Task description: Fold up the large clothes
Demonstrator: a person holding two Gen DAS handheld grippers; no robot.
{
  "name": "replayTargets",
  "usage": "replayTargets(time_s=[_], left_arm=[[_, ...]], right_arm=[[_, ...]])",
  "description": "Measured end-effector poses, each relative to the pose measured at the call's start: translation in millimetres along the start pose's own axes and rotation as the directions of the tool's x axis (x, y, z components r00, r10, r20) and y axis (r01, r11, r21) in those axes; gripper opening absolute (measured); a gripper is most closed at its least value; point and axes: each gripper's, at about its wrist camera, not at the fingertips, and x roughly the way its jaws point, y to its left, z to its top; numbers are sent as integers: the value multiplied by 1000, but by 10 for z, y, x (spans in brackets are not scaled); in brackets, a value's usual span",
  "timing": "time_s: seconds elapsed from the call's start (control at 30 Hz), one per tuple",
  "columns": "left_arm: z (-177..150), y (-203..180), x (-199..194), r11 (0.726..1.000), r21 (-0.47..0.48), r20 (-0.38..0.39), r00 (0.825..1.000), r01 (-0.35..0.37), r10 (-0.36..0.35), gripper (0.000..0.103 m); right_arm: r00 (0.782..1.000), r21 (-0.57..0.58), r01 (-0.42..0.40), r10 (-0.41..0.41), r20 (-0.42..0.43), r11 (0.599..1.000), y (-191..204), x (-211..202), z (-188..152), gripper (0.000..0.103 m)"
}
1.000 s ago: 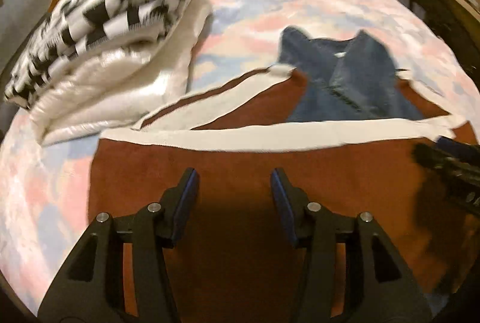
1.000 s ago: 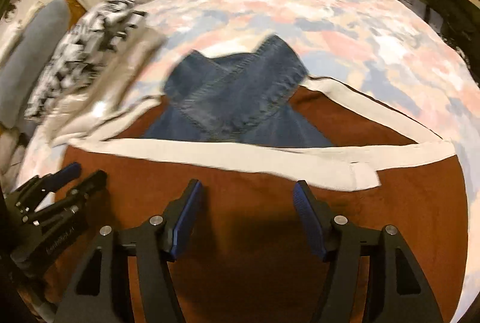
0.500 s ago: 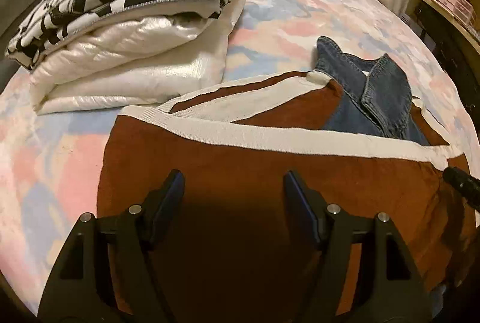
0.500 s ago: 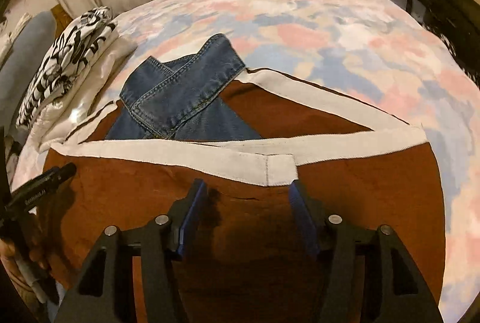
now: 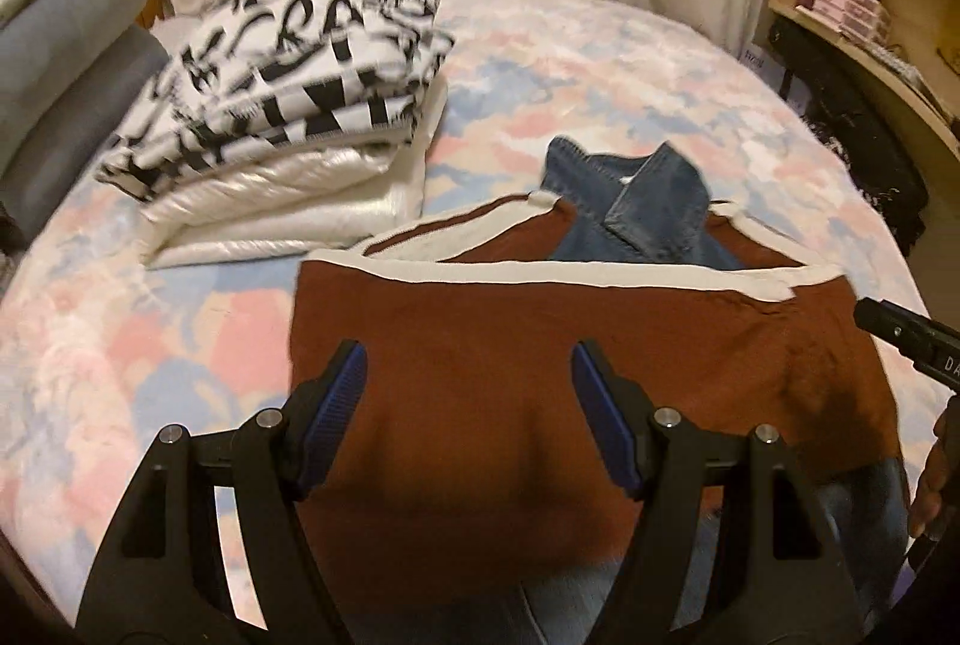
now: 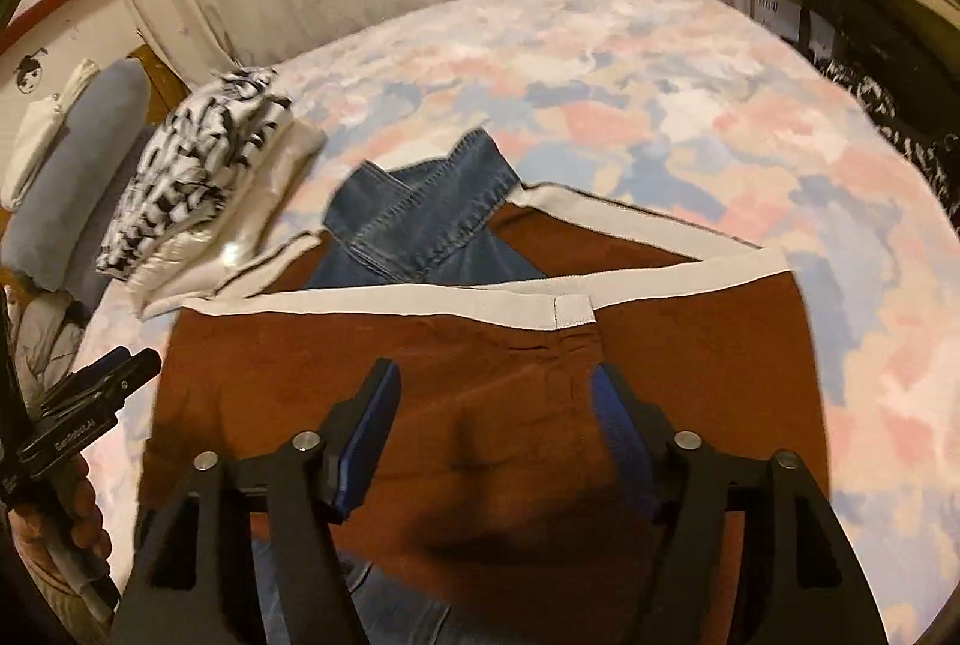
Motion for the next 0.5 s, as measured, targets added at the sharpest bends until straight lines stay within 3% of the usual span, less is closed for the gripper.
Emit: replayTargets(time_s=[0.23, 0.5], left_arm=[[-258, -76, -837, 999, 43, 70, 998, -1, -2, 73], [-800, 61, -1460, 1000, 23, 70, 997, 20, -22, 77]], right_arm=[[996, -34, 12, -9, 89, 999, 202, -863, -260, 80], [985, -138, 118, -98, 144, 983, 423, -1626, -842, 84]])
